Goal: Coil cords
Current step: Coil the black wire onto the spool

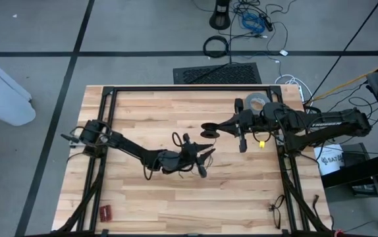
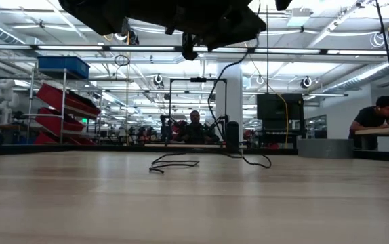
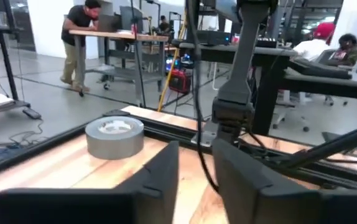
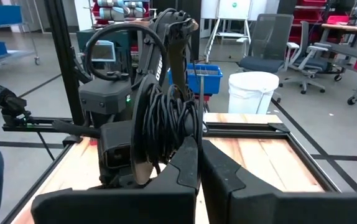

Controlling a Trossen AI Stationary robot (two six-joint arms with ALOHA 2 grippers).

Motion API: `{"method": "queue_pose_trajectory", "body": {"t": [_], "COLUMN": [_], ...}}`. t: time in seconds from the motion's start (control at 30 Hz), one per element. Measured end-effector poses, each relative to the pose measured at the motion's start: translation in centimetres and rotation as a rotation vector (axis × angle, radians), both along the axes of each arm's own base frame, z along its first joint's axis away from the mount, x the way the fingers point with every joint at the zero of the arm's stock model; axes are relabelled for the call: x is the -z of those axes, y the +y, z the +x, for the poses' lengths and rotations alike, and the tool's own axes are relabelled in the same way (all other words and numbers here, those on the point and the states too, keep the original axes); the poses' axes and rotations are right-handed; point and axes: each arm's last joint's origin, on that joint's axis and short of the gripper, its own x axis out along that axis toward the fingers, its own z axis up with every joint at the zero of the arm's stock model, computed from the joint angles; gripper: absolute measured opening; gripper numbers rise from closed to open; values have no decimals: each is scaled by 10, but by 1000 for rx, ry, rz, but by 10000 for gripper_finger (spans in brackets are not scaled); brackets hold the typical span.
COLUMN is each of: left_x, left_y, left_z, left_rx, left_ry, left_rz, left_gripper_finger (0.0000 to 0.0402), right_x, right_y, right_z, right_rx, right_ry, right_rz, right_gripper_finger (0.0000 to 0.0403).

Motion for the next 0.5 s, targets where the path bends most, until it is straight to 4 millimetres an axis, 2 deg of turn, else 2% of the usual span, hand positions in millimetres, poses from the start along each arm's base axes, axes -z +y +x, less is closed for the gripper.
{"method": "queue_pose_trajectory", "body": {"t": [0.13, 0.2, 0.33, 0.5], "left_x": [0, 0, -2, -20], "left_y": [-1, -2, -6, -7], "left_z": [0, 0, -2, -16], "left_rx": [6, 18, 35, 7], "left_ry": [5, 5, 21, 145], "left_rz": [10, 6, 16, 48], "left_gripper_finger": [34, 11, 6, 3], "right_x": [0, 0, 2, 3], "right_y": [0, 0, 0, 0], "right_z": [0, 0, 0, 0], "right_rx": [-1, -1, -1, -1], "right_ry": [0, 2, 19, 34], "right_rz": [-6, -6, -6, -1], "right_gripper_finger": [0, 0, 0, 0]}}
